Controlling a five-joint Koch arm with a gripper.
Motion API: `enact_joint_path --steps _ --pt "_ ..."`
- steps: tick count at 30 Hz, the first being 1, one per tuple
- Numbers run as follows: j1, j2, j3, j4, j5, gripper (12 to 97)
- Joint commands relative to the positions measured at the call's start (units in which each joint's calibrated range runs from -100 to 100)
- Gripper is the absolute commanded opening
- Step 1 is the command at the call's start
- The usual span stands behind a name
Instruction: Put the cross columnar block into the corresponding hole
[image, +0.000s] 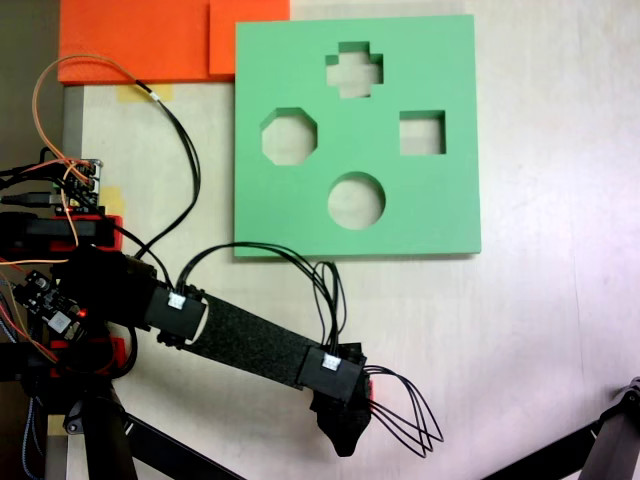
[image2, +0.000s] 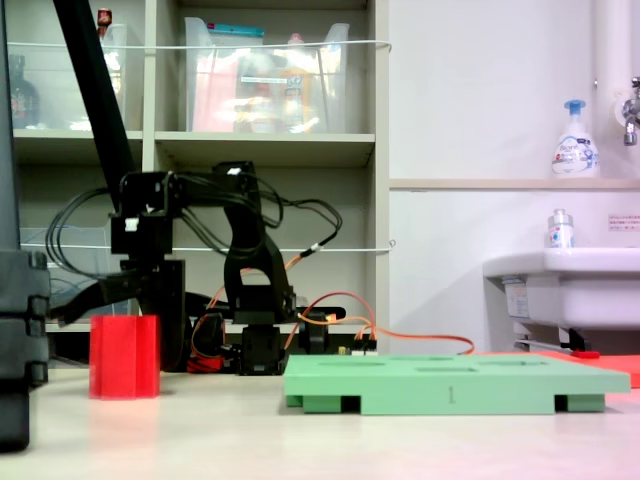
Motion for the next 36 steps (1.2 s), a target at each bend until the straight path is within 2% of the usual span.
enact_joint_path --steps 1,9,14,21,27,34,36 --pt "-0.15 -0.55 2.87 -2.64 -0.29 71.3" --pt "-0.63 -1.11 -0.32 -3.02 -0.34 43.0" --pt "-0.63 -0.83 -2.51 -4.76 -0.2 35.0" --pt "-0.49 -3.06 -2.71 -7.93 0.78 34.6" --pt "0.05 -14.51 -2.71 -8.13 0.93 34.6" --pt "4.0 -32.67 -3.71 -8.13 3.52 34.6" --pt "5.71 -36.72 -3.71 -8.13 5.57 31.1"
